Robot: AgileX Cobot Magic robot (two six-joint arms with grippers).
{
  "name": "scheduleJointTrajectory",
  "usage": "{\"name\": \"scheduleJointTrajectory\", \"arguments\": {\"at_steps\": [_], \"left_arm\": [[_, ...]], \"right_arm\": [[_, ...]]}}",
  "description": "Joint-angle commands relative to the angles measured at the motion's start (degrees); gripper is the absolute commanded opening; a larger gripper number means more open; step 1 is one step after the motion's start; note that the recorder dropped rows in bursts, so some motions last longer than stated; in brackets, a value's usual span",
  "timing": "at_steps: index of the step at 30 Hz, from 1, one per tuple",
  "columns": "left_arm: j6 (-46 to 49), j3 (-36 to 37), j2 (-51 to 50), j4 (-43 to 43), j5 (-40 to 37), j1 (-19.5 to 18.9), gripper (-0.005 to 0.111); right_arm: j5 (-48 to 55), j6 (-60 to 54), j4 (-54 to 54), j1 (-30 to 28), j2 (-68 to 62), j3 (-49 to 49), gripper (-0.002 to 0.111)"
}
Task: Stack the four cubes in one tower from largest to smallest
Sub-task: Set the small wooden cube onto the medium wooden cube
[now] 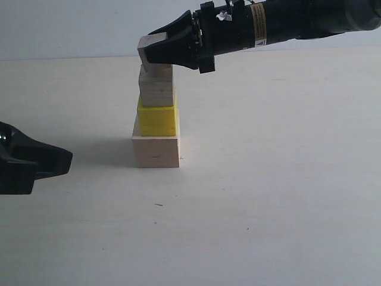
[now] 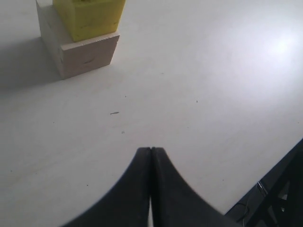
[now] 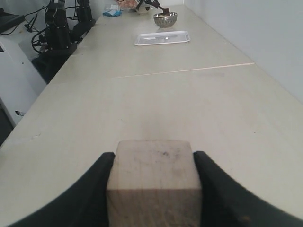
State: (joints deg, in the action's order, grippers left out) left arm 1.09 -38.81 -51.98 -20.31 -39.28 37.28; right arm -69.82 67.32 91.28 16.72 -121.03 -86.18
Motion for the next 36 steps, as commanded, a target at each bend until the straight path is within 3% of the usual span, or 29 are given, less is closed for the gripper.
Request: {"name": "scheduleJointTrajectory", "arguments": {"at_steps": [1,28,33,36], "left_arm": [[0.2,0.1,0.2,0.2,0.7,-0.2,0.001],[0.2,0.1,0.2,0.4,0.6,-0.2,0.001],[0.2,0.1,0.2,0.4,0.6,-0.2,0.001],[0.2,0.1,0.2,0.4,0.5,-0.2,0.001]], "right_arm": [[-0.1,-0.2,-1.3,-0.1,0.1,0.1,0.000],[-0.1,6.3,2.0,-0.1,9.0,1.2,0.000],[1.2,1.9,0.2,-0.1,9.5,4.8,0.000],[0.1,-3.5,-6.3,-0.1,9.1,7.9,0.000]]}}
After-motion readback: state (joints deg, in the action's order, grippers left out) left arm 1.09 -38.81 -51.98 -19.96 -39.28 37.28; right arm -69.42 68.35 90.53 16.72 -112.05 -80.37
